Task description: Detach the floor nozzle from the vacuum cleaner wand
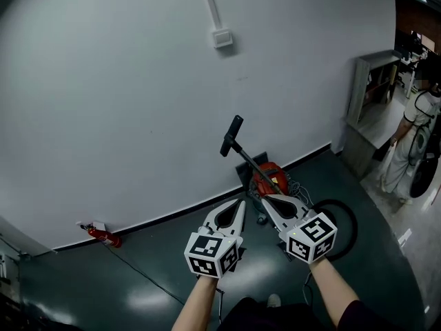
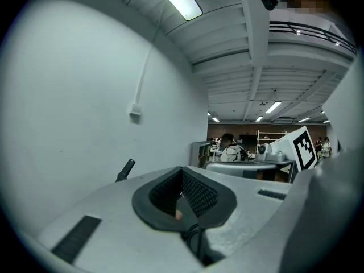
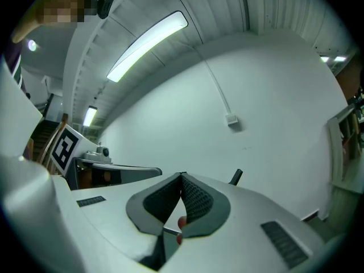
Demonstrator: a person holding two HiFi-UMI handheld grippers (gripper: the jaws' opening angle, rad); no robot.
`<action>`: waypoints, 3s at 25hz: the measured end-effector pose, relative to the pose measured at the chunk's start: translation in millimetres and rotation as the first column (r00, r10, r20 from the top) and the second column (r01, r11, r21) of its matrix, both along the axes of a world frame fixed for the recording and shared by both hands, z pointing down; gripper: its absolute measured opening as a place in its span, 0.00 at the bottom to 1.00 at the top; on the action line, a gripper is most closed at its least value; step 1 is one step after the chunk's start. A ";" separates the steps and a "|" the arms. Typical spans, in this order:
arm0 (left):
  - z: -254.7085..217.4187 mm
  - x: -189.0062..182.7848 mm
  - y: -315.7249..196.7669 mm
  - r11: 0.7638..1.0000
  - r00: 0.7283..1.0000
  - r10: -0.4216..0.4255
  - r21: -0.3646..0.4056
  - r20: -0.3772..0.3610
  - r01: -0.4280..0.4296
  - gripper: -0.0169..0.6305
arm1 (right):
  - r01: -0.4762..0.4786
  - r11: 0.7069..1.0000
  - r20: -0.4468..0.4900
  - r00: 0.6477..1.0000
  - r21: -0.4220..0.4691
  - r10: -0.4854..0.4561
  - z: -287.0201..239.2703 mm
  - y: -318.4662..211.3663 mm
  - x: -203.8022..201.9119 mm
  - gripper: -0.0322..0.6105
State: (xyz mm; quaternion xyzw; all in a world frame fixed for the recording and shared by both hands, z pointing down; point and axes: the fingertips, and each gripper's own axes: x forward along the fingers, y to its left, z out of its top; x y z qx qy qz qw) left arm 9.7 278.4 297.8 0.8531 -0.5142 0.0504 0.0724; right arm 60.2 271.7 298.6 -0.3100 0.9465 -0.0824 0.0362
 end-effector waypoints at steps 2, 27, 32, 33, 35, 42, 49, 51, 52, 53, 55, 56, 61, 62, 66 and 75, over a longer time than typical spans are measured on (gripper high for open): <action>3.8 1.9 -4.1 1.000 1.000 0.003 -0.009 0.005 -0.003 0.03 | -0.003 1.000 -0.004 1.000 -0.003 0.003 4.0 -4.8 1.2 0.08; 40.4 -69.3 -192.1 0.985 0.997 0.082 -0.152 0.000 -0.081 0.03 | -0.038 0.989 -0.058 0.998 -0.146 0.030 42.1 -188.5 -78.4 0.08; 48.7 -88.3 -219.2 0.981 0.995 0.100 -0.167 -0.018 -0.102 0.03 | -0.077 0.984 -0.082 0.995 -0.162 0.064 50.5 -218.9 -93.7 0.08; 50.5 -92.4 -223.0 0.980 0.995 0.101 -0.168 -0.023 -0.104 0.03 | -0.084 0.983 -0.089 0.994 -0.163 0.070 52.4 -223.3 -96.4 0.08; 55.8 -102.1 -229.0 0.980 0.995 0.097 -0.174 -0.031 -0.101 0.03 | -0.094 0.982 -0.102 0.992 -0.165 0.077 57.5 -229.1 -102.1 0.08; 74.8 -120.7 -244.2 0.973 0.995 0.076 -0.215 -0.061 -0.087 0.03 | -0.124 0.973 -0.125 0.987 -0.196 0.101 75.5 -242.4 -106.8 0.08; 90.4 -119.1 -266.7 0.966 0.995 0.072 -0.243 -0.067 -0.087 0.03 | -0.127 0.969 -0.130 0.986 -0.212 0.100 87.8 -264.1 -105.8 0.08; 94.4 -117.3 -276.1 0.965 0.995 0.070 -0.249 -0.068 -0.085 0.03 | -0.128 0.968 -0.129 0.986 -0.216 0.101 90.7 -273.3 -103.3 0.08; 96.0 -116.1 -280.4 0.964 0.995 0.069 -0.252 -0.068 -0.084 0.03 | -0.128 0.967 -0.128 0.986 -0.219 0.102 91.9 -277.8 -101.4 0.08; 97.2 -114.8 -284.4 0.963 0.995 0.067 -0.256 -0.069 -0.083 0.03 | -0.129 0.966 -0.127 0.987 -0.223 0.103 92.7 -282.1 -99.2 0.08; 99.0 -112.3 -292.2 0.961 0.995 0.063 -0.263 -0.073 -0.080 0.03 | -0.131 0.965 -0.123 0.987 -0.228 0.105 93.7 -290.2 -94.4 0.08; 100.2 -111.1 -296.3 0.961 0.995 0.060 -0.266 -0.075 -0.078 0.03 | -0.132 0.964 -0.122 0.987 -0.230 0.106 94.6 -294.3 -92.2 0.08; 112.4 -106.4 -314.1 0.953 0.996 0.048 -0.296 -0.078 -0.069 0.03 | -0.132 0.958 -0.126 0.987 -0.255 0.103 105.6 -314.3 -86.0 0.08; 115.5 -106.1 -317.8 0.951 0.996 0.042 -0.303 -0.079 -0.064 0.03 | -0.130 0.956 -0.128 0.987 -0.262 0.099 108.6 -318.0 -85.4 0.08; 125.2 -101.4 -337.1 0.945 0.995 0.015 -0.323 -0.094 -0.045 0.03 | -0.110 0.954 -0.144 0.987 -0.279 0.071 122.3 -333.9 -81.5 0.08; 139.0 -85.9 -387.0 0.932 0.996 -0.038 -0.364 -0.077 0.008 0.03 | -0.052 0.940 -0.123 0.992 -0.336 0.011 143.4 -380.6 -69.5 0.08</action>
